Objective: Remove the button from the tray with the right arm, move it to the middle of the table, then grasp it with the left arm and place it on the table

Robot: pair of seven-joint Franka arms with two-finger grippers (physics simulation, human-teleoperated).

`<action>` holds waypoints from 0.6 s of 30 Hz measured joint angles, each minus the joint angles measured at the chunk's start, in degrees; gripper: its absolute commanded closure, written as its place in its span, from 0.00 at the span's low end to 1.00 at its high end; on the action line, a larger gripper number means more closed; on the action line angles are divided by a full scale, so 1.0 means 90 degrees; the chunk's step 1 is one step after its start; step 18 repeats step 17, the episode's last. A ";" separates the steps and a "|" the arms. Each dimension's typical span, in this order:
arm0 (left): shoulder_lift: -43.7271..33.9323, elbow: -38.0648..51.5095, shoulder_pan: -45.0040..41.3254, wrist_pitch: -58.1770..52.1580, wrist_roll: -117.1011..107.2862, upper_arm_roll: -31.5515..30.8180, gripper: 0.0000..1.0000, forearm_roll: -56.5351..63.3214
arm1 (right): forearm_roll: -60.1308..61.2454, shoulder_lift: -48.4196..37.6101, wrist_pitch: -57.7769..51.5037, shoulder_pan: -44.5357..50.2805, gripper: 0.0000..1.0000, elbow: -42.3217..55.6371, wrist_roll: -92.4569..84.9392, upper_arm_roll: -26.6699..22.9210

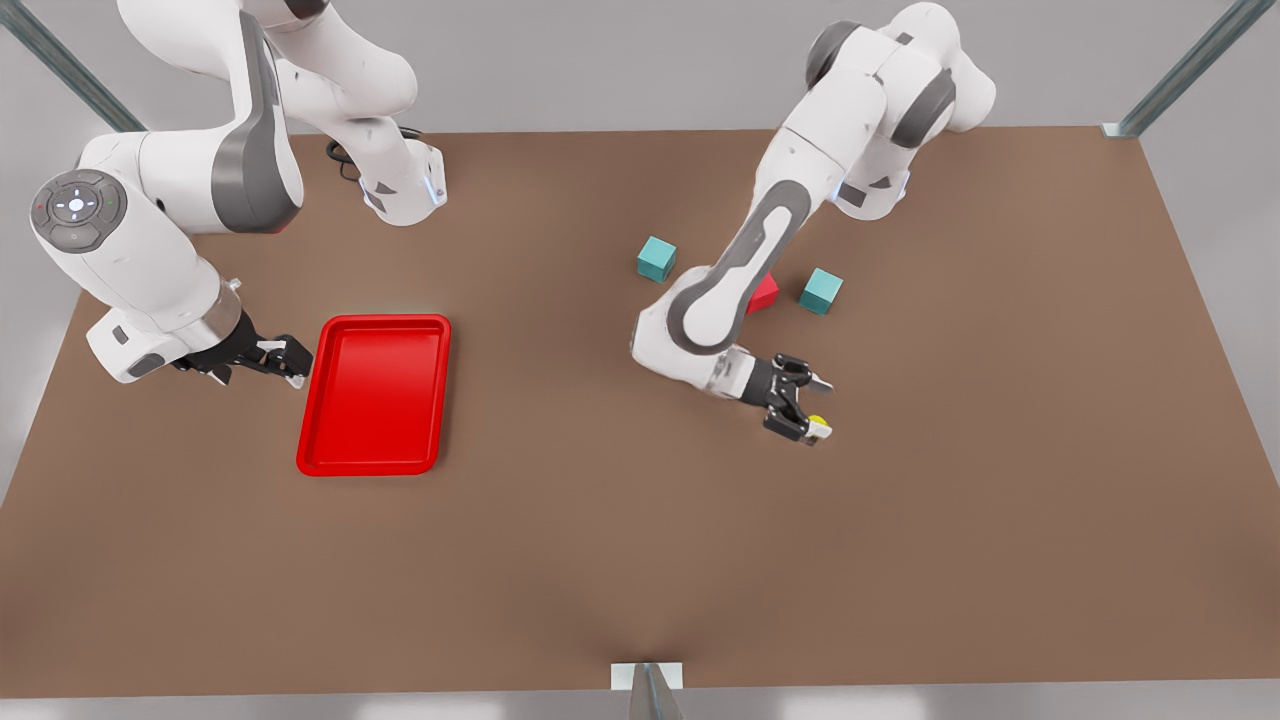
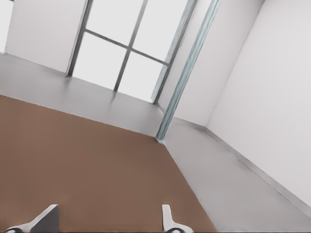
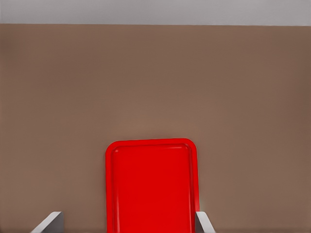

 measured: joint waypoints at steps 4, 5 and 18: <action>-0.0679 0.2148 0.2381 -0.0263 0.3062 0.0007 0.00 -0.4239 | 0.0002 0.0000 0.0000 0.0008 0.00 0.0000 0.0000 0.0003; -0.1336 0.2142 0.2699 -0.0426 0.3823 0.0025 0.00 -0.4819 | 0.0008 0.0037 0.0001 0.0011 0.00 -0.0003 0.0000 0.0005; -0.3581 0.0764 0.2953 -0.0684 1.0320 0.0026 0.00 -0.6263 | 0.0123 0.0713 0.0315 0.0022 0.00 0.0283 -0.0017 0.0020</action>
